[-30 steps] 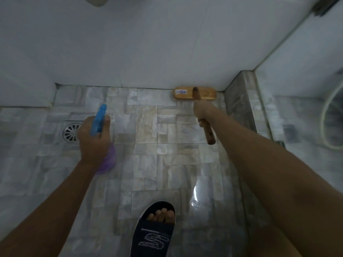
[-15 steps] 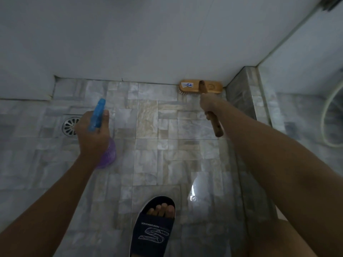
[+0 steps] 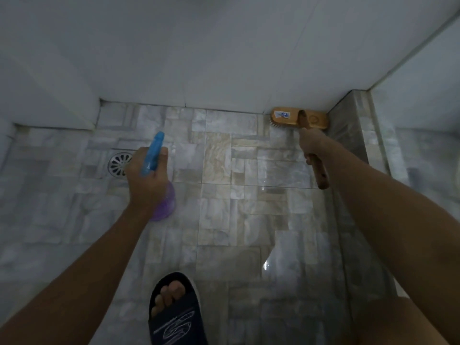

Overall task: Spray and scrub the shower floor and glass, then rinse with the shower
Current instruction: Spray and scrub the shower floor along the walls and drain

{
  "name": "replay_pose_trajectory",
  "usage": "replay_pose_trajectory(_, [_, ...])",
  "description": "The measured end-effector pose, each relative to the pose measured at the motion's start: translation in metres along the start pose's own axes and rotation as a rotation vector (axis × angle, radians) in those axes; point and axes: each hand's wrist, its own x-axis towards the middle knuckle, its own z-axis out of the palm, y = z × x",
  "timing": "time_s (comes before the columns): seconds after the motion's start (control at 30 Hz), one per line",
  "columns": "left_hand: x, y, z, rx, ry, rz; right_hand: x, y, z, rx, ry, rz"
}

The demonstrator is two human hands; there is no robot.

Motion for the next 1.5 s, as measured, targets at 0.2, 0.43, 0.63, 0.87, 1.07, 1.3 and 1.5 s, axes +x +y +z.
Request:
replay_pose_trajectory(0.2, [0.006,0.011,-0.001,-0.004,-0.048,-0.028,0.0,-0.008,0.018,0.042,-0.053,0.126])
replay_pose_trajectory(0.43, [0.024,0.008,-0.018,-0.036,-0.048,-0.235,-0.086,-0.051,0.094,-0.084,-0.167,-0.125])
replay_pose_trajectory(0.63, [0.018,-0.011,-0.067,0.02,-0.065,-0.24,-0.15,-0.062,0.135,-0.252,-0.297,-0.202])
replay_pose_trajectory(0.87, [0.031,-0.051,-0.107,0.061,0.038,-0.254,-0.104,-0.09,0.145,-0.135,-0.161,-0.16])
replay_pose_trajectory(1.07, [0.045,-0.053,-0.123,0.026,0.111,-0.193,-0.113,-0.162,0.195,-0.199,-0.248,-0.385])
replay_pose_trajectory(1.3, [0.038,-0.072,-0.148,0.219,0.297,-0.164,-0.089,-0.103,0.12,-0.201,-0.14,-0.159])
replay_pose_trajectory(1.5, [0.039,-0.074,-0.138,0.202,0.232,-0.121,-0.101,-0.143,0.13,-0.241,-0.197,-0.184])
